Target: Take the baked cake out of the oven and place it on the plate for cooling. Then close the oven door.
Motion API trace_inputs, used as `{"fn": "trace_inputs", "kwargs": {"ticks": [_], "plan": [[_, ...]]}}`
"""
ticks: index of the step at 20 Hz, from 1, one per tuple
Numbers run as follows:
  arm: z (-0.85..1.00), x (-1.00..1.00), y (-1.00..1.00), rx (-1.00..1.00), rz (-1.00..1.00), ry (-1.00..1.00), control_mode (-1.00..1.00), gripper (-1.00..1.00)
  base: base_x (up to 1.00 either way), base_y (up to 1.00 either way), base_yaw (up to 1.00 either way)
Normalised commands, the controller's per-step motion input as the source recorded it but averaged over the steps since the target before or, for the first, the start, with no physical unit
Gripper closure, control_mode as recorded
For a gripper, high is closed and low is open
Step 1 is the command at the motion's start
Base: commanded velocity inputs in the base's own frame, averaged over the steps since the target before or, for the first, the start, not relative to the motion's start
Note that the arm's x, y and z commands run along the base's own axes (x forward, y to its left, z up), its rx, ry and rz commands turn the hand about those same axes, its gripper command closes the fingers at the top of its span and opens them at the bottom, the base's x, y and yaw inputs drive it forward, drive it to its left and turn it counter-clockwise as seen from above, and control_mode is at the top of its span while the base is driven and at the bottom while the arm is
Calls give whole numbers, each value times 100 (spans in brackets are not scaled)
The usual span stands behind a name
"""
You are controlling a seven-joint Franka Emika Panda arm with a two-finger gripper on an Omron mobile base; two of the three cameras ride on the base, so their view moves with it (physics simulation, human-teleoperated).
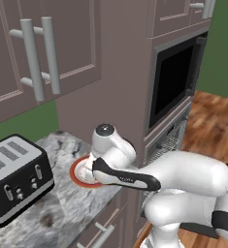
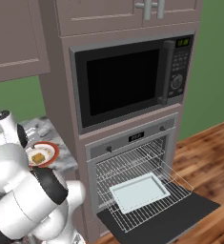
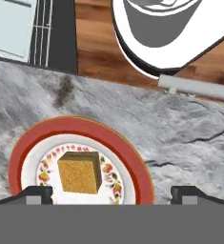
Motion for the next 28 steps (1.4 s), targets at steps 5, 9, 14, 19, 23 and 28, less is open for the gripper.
{"fn": "trace_inputs", "kwargs": {"ticks": [5,9,14,19,23,28], "plan": [[26,-95,0,0,-37,-12,-100,-100,0,0,0],[38,-74,-19,1,-40,-12,-100,-100,0,0,0],[41,-62,-45,9,-33,-7,-100,-100,0,0,0],[36,-54,-65,16,-33,-4,-100,-100,0,0,0],[29,-38,-77,17,-27,-13,-100,-100,0,0,0],[25,-25,-76,20,-24,-8,-100,-100,0,0,0]]}}
